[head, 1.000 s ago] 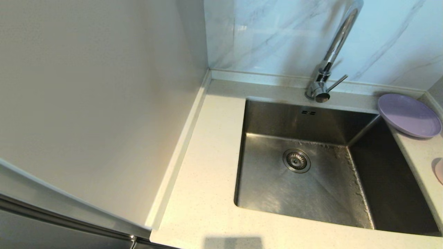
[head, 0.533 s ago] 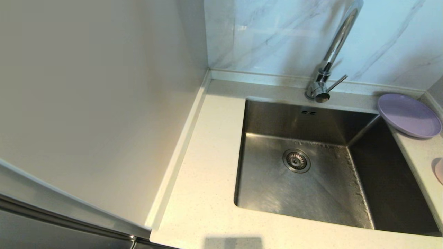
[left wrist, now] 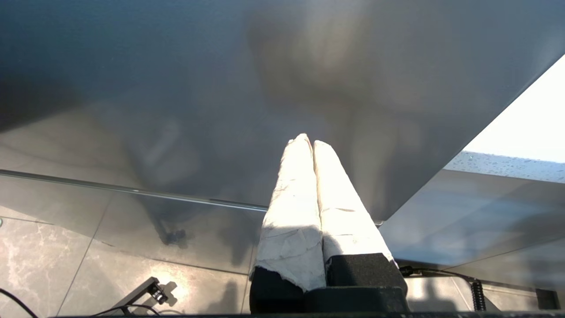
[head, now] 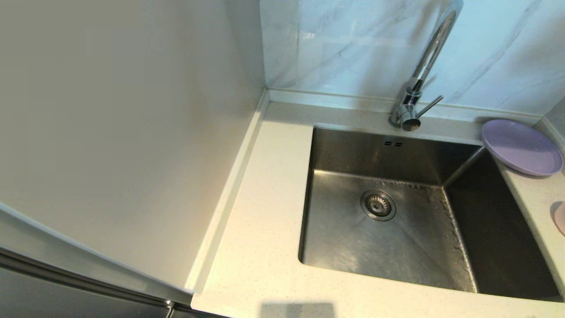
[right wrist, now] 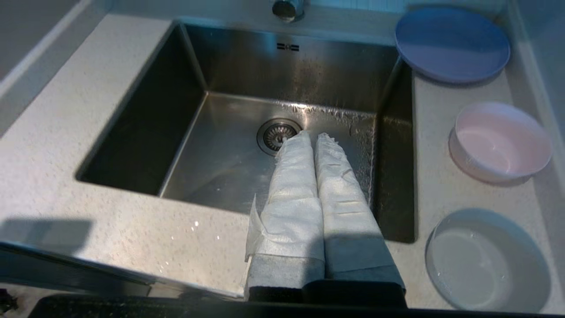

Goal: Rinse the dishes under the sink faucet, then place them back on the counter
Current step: Turn on the faucet

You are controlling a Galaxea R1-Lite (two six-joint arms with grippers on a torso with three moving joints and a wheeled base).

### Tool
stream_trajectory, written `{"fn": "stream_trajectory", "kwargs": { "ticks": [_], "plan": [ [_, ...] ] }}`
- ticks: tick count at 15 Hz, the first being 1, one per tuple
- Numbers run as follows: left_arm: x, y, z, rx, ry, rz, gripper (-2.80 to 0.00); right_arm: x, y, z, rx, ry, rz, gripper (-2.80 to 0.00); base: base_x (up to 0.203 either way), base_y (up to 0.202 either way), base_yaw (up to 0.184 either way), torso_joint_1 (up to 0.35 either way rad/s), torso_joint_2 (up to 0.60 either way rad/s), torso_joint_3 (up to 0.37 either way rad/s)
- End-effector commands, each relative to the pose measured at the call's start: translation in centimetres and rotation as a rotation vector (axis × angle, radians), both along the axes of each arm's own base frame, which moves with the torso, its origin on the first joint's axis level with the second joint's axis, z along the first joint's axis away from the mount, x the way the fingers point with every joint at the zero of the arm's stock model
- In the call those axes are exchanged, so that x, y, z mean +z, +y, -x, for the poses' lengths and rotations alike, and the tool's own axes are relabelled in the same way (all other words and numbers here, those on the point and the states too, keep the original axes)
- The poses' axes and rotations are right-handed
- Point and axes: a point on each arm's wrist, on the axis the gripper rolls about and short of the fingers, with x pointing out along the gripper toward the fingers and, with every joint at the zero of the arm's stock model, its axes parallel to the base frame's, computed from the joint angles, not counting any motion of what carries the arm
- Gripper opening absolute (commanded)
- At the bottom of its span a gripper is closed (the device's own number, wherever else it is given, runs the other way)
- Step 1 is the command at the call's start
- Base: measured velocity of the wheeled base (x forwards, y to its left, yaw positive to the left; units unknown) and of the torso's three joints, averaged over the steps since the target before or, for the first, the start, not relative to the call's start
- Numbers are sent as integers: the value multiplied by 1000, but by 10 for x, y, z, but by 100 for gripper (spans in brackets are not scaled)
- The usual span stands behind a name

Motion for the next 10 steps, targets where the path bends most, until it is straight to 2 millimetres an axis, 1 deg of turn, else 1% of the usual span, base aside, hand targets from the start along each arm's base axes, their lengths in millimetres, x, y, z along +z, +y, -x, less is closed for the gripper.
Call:
{"fn": "stream_trajectory", "kwargs": {
  "ticks": [1,2,4,5,6,7,8,9,10],
  "plan": [
    [0,0,0,0,0,0,-280,59,0,-44,3,96,-24,-280,0,0,0,0,0,0],
    [0,0,0,0,0,0,-280,85,0,-53,10,80,-62,-280,0,0,0,0,0,0],
    [0,0,0,0,0,0,-280,136,1,-61,53,77,-195,-280,0,0,0,0,0,0],
    [0,0,0,0,0,0,-280,156,2,-64,84,104,-295,-280,0,0,0,0,0,0],
    [0,0,0,0,0,0,-280,170,3,-69,118,161,-432,-280,0,0,0,0,0,0],
    [0,0,0,0,0,0,-280,177,4,-78,146,265,-594,-280,0,0,0,0,0,0],
    [0,0,0,0,0,0,-280,176,6,-87,174,403,-736,-280,0,0,0,0,0,0],
    [0,0,0,0,0,0,-280,173,8,-90,221,506,-810,-280,0,0,0,0,0,0],
    [0,0,0,0,0,0,-280,168,9,-93,240,566,-826,-280,0,0,0,0,0,0]
  ]
}}
